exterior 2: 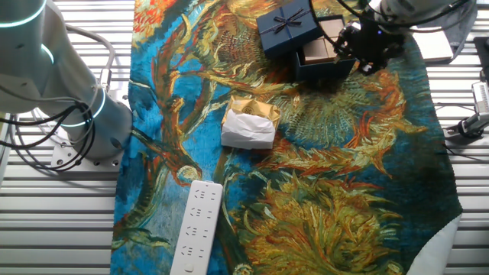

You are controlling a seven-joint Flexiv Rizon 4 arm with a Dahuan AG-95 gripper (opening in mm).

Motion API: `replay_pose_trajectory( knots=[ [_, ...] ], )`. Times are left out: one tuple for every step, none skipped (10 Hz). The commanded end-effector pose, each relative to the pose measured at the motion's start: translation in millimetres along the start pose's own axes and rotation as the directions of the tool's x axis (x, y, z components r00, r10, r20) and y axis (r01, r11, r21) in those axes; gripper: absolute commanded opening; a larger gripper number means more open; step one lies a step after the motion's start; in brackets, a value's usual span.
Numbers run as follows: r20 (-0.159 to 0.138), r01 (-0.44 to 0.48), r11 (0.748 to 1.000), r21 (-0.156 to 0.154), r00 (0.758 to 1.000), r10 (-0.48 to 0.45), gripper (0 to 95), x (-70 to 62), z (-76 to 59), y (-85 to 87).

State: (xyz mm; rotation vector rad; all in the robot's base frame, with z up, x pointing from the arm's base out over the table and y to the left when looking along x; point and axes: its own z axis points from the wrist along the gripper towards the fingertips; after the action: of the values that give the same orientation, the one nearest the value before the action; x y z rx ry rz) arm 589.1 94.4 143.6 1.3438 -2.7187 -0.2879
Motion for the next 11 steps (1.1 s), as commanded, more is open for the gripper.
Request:
replay_pose_trajectory(
  knots=[
    [0.0,-0.024,0.999,-0.028,1.0,0.024,57.0,-14.0,-6.6,20.8],
    [-0.003,-0.063,0.998,-0.027,0.998,0.063,57.0,-30.3,-3.9,42.8],
    [-0.002,-0.089,0.996,-0.025,0.996,0.089,57.0,-45.2,0.4,58.9],
    [0.013,-0.127,0.991,-0.029,0.992,0.127,57.0,-63.3,6.6,74.9],
    [0.019,-0.169,0.985,-0.028,0.985,0.169,57.0,-83.8,14.3,90.0],
    [0.027,-0.183,0.983,-0.026,0.983,0.184,57.0,-96.0,19.8,95.9],
    [0.04,-0.196,0.98,-0.031,0.98,0.197,57.0,-103.8,25.4,99.7],
    [0.053,-0.206,0.978,-0.033,0.977,0.208,57.0,-108.7,30.0,103.1],
    [0.064,-0.219,0.975,-0.03,0.973,0.221,57.0,-115.0,35.9,107.7],
    [0.073,-0.22,0.975,-0.025,0.972,0.221,57.0,-119.9,40.6,110.6],
    [0.092,-0.207,0.978,-0.025,0.974,0.208,57.0,-121.1,45.2,110.6]
  ],
)
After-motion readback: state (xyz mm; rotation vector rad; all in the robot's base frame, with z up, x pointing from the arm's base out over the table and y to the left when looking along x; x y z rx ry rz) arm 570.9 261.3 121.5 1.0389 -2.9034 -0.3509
